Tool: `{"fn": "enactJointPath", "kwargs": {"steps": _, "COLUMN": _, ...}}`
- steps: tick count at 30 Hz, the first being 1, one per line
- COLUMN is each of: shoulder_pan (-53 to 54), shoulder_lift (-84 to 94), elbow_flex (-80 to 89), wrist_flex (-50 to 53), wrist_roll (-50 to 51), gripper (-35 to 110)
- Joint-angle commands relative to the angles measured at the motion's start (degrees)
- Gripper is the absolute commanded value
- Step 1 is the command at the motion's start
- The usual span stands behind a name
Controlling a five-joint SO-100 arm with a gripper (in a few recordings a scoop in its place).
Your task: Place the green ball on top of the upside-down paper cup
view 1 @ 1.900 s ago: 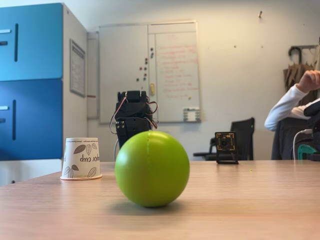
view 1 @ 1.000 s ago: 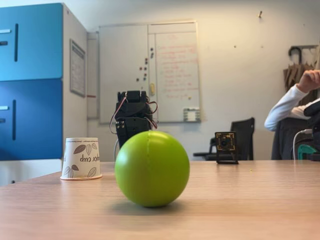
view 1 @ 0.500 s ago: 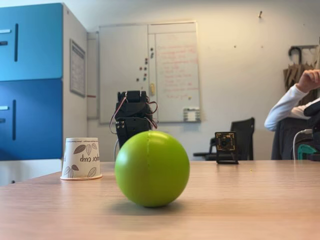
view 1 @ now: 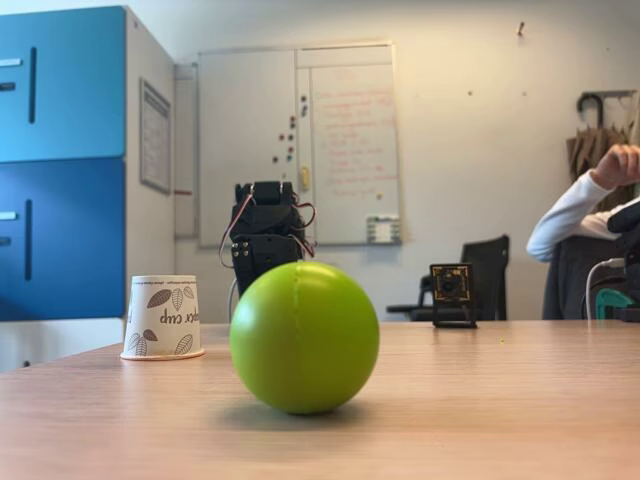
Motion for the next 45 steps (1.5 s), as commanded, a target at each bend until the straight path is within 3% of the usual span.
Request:
{"fn": "enactJointPath", "kwargs": {"steps": 1, "shoulder_pan": 0.26, "shoulder_lift": 0.18, "elbow_flex": -0.09, "wrist_flex": 0.53, "wrist_roll": -0.35, "gripper": 0}}
{"fn": "enactJointPath", "kwargs": {"steps": 37, "shoulder_pan": -0.97, "shoulder_lift": 0.18, "elbow_flex": -0.09, "wrist_flex": 0.53, "wrist_roll": -0.35, "gripper": 0}}
{"fn": "enactJointPath", "kwargs": {"steps": 45, "shoulder_pan": -1.41, "shoulder_lift": -13.62, "elbow_flex": -10.99, "wrist_flex": -0.88, "wrist_roll": 0.35, "gripper": 0}}
